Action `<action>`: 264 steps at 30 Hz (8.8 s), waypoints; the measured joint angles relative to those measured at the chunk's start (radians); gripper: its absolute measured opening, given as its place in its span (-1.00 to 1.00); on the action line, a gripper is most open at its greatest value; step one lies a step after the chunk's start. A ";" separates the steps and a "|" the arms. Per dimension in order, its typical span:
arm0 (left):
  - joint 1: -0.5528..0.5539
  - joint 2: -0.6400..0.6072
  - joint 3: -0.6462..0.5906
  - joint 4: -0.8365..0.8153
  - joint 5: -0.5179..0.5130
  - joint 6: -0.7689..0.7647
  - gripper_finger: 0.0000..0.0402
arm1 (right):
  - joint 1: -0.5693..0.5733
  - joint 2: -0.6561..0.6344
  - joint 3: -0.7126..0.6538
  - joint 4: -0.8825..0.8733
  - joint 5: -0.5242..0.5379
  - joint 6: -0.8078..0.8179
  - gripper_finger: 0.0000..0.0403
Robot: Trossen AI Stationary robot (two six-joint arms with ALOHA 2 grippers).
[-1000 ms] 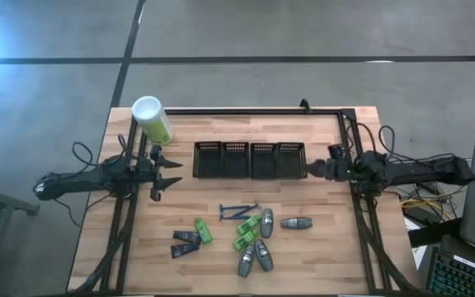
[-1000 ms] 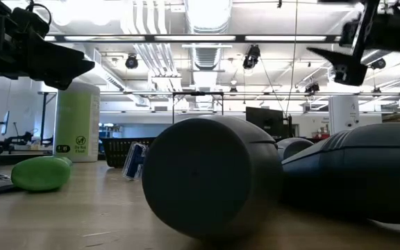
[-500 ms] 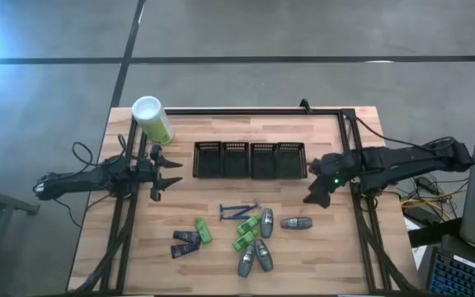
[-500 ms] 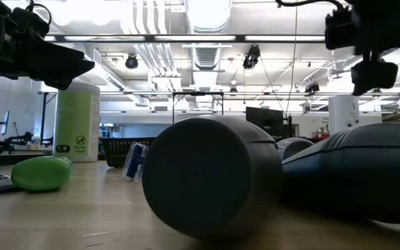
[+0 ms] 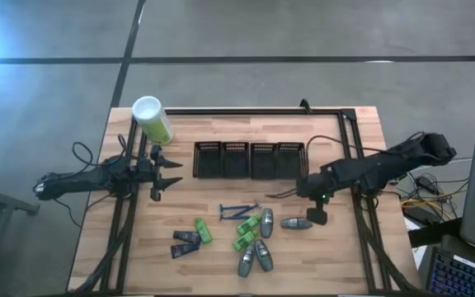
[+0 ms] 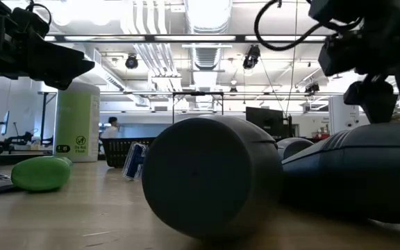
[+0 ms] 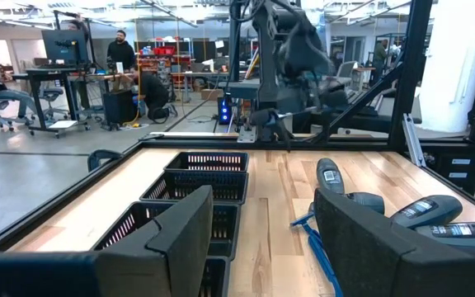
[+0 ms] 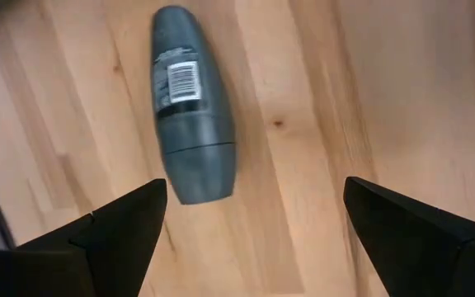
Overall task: Pick & Place Travel size toiletries
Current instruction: Put the gray deodorant into the right black bin
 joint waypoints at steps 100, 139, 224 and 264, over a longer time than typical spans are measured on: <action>0.000 0.000 0.000 0.000 0.000 0.000 0.09 | 0.219 0.173 0.128 0.047 0.634 1.042 0.02; 0.000 0.000 0.000 0.000 0.000 0.000 0.09 | -0.442 0.146 0.075 0.124 0.407 0.659 0.02; 0.000 0.000 0.000 0.000 0.000 0.000 0.09 | -0.048 0.110 0.075 0.215 0.329 0.842 0.62; 0.000 0.000 0.000 0.000 0.000 0.000 0.09 | 0.120 0.327 0.018 0.790 0.273 1.131 0.28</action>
